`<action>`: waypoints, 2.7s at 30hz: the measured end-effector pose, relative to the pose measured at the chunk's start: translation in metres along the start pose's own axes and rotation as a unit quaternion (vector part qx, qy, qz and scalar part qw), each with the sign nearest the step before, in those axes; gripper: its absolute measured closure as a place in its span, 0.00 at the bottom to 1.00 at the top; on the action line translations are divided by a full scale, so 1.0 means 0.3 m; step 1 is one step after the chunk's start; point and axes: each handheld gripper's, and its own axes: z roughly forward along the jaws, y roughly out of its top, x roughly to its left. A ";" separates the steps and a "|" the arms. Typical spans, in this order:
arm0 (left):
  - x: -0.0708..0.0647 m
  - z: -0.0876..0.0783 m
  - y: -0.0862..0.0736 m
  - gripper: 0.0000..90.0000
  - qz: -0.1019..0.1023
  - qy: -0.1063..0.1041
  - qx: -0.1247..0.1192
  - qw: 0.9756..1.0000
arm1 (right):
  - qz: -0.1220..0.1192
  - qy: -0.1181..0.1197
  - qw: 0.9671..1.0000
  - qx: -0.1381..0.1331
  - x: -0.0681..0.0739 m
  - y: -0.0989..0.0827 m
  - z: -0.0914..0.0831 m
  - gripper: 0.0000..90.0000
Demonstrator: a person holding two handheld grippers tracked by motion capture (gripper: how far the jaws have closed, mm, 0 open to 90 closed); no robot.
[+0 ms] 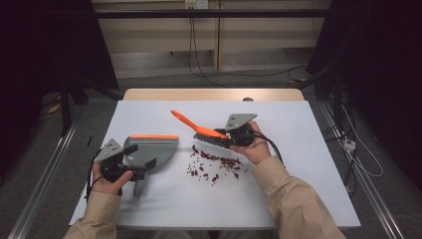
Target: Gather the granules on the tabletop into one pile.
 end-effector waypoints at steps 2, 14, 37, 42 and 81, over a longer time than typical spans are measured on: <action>0.001 0.001 0.000 0.07 0.000 -0.001 0.001 1.000 | -0.002 -0.005 1.000 0.001 -0.026 0.006 0.026 0.79; 0.008 0.000 -0.003 0.07 -0.005 0.001 0.001 1.000 | -0.018 -0.006 1.000 0.022 -0.085 0.009 0.154 0.79; 0.016 0.002 -0.010 0.07 -0.007 0.004 0.004 1.000 | -0.067 0.062 0.996 0.020 0.076 -0.021 0.051 0.79; 0.015 0.001 -0.010 0.07 -0.007 0.004 0.005 1.000 | -0.068 0.070 0.995 0.021 0.101 -0.021 0.035 0.79; 0.009 0.013 -0.013 0.07 -0.002 0.002 0.012 1.000 | 0.077 0.001 0.996 -0.044 0.125 -0.001 -0.074 0.79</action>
